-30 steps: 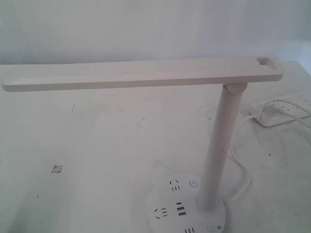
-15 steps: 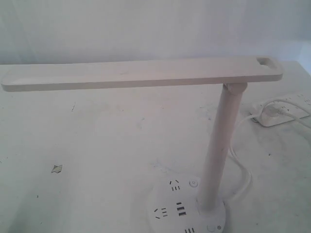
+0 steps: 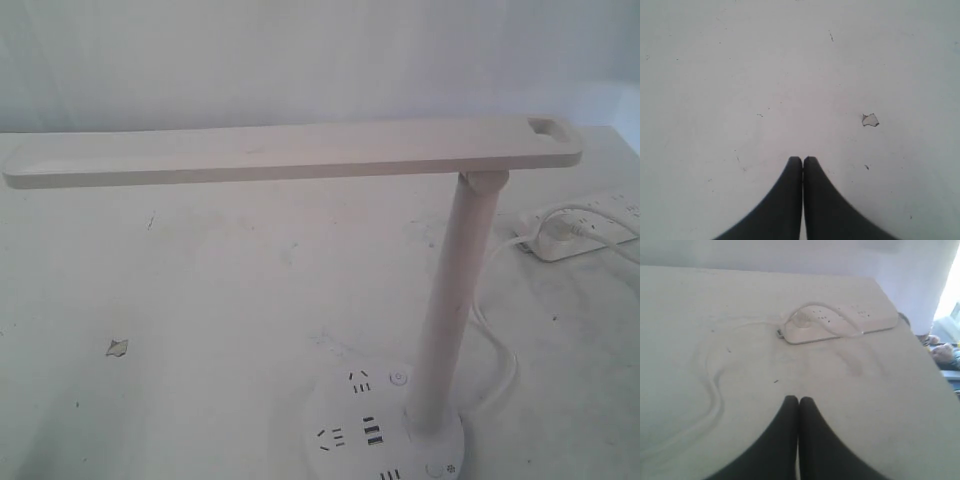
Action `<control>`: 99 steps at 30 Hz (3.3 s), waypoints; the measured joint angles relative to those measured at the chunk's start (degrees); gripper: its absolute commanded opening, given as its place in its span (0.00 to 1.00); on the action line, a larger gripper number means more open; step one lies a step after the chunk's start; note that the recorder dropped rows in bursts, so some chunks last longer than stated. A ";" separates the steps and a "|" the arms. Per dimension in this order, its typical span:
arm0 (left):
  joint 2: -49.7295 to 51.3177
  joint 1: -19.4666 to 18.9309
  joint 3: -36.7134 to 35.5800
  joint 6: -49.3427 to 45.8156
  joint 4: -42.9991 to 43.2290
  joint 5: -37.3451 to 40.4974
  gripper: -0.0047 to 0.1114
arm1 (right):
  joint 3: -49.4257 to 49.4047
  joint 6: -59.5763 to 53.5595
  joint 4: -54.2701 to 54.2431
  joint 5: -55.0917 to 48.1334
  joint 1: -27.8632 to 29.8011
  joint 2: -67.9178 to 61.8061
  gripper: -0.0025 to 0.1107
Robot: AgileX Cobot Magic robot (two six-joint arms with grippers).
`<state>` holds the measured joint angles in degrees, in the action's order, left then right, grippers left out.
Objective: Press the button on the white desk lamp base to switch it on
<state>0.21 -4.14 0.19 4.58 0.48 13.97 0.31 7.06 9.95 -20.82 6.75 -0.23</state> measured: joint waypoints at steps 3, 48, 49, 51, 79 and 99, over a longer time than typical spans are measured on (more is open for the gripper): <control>0.00 0.00 0.00 0.00 0.00 0.00 0.04 | 0.00 -0.21 6.10 0.00 0.00 0.00 0.02; 0.00 0.00 0.00 0.00 0.00 0.00 0.04 | -0.25 39.17 24.57 87.28 0.00 0.12 0.02; 0.00 0.00 0.00 0.00 0.00 0.00 0.04 | -0.25 40.94 24.57 88.34 0.00 0.12 0.02; 0.00 0.00 0.00 0.00 0.00 0.00 0.04 | -0.25 44.33 24.57 89.64 0.00 0.12 0.02; 0.00 0.00 0.00 0.00 0.00 0.00 0.04 | -0.25 93.30 80.67 66.61 0.00 0.12 0.02; 0.00 0.00 0.00 0.00 0.00 0.00 0.04 | -0.25 88.40 73.92 61.66 0.00 0.02 0.02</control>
<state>0.21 -4.14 0.19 4.58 0.48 13.97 0.06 95.46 83.88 40.84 6.75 -0.21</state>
